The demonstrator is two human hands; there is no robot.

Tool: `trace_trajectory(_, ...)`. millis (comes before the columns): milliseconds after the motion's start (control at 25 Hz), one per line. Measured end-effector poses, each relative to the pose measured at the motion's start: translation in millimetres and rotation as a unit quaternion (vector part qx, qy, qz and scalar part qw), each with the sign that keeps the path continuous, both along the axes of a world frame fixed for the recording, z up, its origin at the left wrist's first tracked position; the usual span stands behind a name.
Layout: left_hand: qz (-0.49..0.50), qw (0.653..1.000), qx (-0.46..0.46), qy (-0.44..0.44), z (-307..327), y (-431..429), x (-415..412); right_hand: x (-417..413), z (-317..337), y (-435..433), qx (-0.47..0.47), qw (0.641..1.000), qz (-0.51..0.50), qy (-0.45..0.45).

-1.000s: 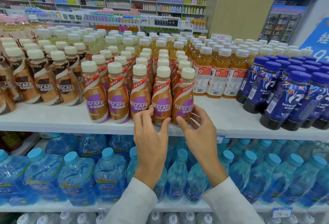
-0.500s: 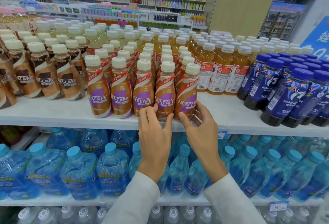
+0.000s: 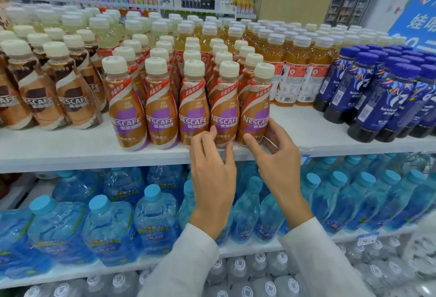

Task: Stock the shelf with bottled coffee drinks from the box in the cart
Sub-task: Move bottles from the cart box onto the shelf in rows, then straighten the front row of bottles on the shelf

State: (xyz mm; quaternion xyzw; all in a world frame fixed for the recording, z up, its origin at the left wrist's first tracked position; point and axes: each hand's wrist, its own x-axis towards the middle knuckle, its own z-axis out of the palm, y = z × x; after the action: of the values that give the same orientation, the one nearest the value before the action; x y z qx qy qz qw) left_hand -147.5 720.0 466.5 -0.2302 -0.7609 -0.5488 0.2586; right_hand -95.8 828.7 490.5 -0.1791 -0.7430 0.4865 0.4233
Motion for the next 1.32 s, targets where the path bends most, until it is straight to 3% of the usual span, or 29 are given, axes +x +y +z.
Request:
trace_trajectory(520,-0.045,0.999,0.016,-0.014,5.0,-16.1,8.4,8.4,-5.4,-14.9,-0.058,0.998,-0.013,0.003)
trace_trajectory(640,-0.017,0.999,0.028,0.013,-2.9,-48.7,9.3,21.5,-13.4,-30.1,-0.064,0.996,-0.036,0.048)
trace_trajectory(760,0.023,0.999,0.038,-0.023,-8.5,-96.8,15.3,26.8,-22.4,-67.6,-0.055,0.997,0.021,0.053)
trace_trajectory(960,0.086,0.990,0.078,-0.080,-10.6,-184.4,1.7,6.6,-29.4,-139.7,-0.039,0.985,0.170,-0.014)
trace_trajectory(1160,0.130,0.983,0.074,-0.107,-15.2,-278.6,-38.7,-41.1,-22.5,-213.1,-0.032,0.974,0.219,-0.046)
trace_trajectory(1320,0.088,0.983,0.089,-0.136,-2.5,-333.3,-90.2,-98.5,-0.7,-256.5,0.022,0.974,0.217,-0.063)
